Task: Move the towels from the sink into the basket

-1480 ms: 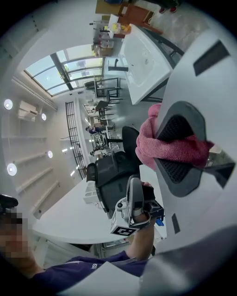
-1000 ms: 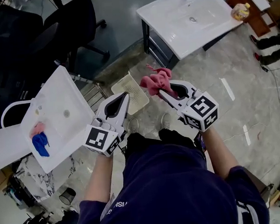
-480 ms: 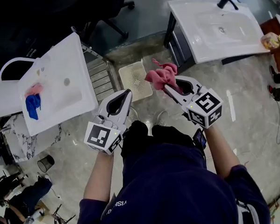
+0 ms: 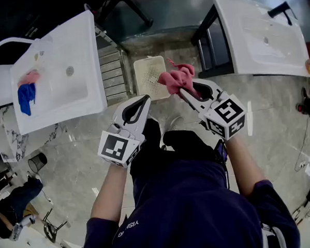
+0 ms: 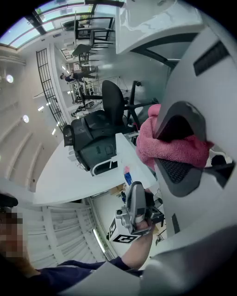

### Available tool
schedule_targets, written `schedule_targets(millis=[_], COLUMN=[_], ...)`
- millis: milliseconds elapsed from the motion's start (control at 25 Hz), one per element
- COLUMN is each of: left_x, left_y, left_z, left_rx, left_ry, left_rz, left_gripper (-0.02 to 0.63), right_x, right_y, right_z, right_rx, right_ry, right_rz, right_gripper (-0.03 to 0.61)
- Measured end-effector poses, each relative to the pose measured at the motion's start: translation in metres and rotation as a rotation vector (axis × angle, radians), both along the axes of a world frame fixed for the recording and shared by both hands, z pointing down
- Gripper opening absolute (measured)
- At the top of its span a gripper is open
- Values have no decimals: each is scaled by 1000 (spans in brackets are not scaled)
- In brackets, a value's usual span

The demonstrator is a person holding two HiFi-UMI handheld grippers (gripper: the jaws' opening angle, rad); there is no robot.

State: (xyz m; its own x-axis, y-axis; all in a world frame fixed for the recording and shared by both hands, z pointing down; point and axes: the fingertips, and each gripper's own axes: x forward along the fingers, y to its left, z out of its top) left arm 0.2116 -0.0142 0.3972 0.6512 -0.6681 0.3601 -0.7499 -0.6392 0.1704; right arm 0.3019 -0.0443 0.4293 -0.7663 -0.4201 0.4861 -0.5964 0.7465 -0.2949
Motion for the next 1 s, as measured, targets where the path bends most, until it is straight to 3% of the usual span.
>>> schedule_targets(millis=[1000], left_x=[-38], left_y=[-49], left_z=[201], left_rx=[8], left_ry=[25], left_rz=[-33], left_gripper=[2], right_x=[-79], right_y=[-59], right_z=[212], right_rx=[-38], right_ry=[26], right_rz=[-69], right_gripper=[83])
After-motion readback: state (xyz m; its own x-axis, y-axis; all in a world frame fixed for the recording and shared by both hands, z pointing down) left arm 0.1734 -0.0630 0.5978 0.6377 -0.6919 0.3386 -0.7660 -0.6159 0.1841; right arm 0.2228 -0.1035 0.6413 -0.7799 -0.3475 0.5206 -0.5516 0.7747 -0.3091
